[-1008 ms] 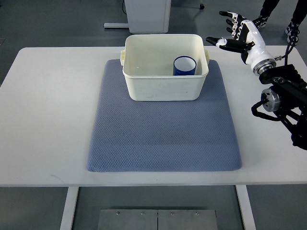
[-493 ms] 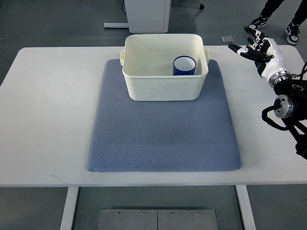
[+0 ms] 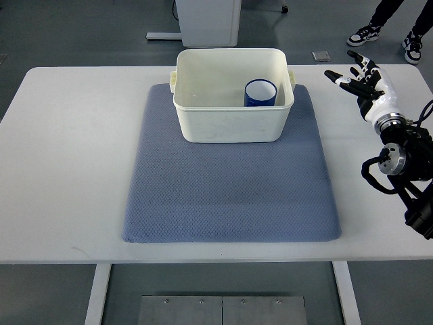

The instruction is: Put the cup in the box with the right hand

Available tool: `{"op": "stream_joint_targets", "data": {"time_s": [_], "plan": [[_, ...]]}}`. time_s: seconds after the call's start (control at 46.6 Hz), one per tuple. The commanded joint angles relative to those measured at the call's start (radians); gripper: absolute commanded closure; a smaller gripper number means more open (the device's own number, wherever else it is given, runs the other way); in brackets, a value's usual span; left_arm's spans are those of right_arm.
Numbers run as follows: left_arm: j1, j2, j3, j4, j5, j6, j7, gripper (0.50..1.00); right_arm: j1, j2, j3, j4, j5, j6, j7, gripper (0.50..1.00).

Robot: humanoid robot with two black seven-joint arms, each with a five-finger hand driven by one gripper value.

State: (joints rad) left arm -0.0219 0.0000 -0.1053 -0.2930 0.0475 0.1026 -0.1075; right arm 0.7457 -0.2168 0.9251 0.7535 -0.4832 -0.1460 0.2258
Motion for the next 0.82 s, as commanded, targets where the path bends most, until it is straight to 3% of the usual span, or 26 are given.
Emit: {"op": "stream_joint_targets", "data": {"time_s": [0.0,0.408,0.794], "plan": [[0.000,0.000,-0.001,0.000,0.000,0.000,0.000,0.500,0.000,0.010,0.001,-0.022,0.000,0.000,0.000,0.500],[0.000,0.000,0.001,0.000,0.000,0.000,0.000,0.500,-0.016,0.062,0.067,-0.043,0.009,0.006,-0.014,0.500],[0.000,0.000,0.001,0.000,0.000,0.000,0.000,0.500,-0.022,0.092,0.136,-0.111,0.049,0.207,-0.085,0.500]]}}
